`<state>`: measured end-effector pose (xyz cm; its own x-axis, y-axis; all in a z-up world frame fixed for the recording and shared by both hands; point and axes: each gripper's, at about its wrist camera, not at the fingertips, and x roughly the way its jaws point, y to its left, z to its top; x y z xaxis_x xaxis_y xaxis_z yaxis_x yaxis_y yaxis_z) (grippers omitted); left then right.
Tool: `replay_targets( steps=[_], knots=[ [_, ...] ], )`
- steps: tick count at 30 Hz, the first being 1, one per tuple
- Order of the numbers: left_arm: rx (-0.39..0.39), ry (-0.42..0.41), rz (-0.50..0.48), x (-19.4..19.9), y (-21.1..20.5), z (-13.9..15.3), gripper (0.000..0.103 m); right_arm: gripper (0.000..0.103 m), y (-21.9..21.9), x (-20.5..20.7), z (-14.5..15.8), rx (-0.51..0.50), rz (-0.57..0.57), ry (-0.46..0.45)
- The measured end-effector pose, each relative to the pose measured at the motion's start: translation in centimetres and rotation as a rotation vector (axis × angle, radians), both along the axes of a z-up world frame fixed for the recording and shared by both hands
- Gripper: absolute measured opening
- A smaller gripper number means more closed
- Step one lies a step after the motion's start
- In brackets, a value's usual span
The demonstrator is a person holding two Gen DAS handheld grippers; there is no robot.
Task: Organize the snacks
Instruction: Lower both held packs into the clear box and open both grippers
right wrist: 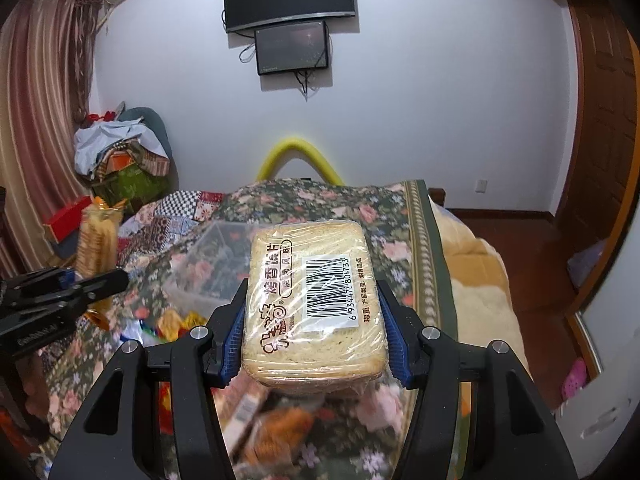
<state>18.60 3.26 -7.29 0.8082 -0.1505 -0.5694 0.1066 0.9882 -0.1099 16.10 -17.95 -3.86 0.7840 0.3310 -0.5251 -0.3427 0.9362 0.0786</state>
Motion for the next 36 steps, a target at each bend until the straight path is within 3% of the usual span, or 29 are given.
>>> replay_targets(
  steps=[10,27,36],
  knots=[
    [0.009,0.041,-0.012,5.6,-0.8,-1.1,0.034,0.054,2.8,3.4,-0.4,0.006,0.025,-0.001],
    [-0.031,0.283,-0.038,14.7,0.9,-7.0,0.034,0.054,4.9,9.7,-6.0,-0.056,0.026,0.168],
    [0.006,0.304,-0.021,15.9,1.5,-8.8,0.034,0.054,5.7,11.0,-7.8,-0.114,0.054,0.242]
  ],
)
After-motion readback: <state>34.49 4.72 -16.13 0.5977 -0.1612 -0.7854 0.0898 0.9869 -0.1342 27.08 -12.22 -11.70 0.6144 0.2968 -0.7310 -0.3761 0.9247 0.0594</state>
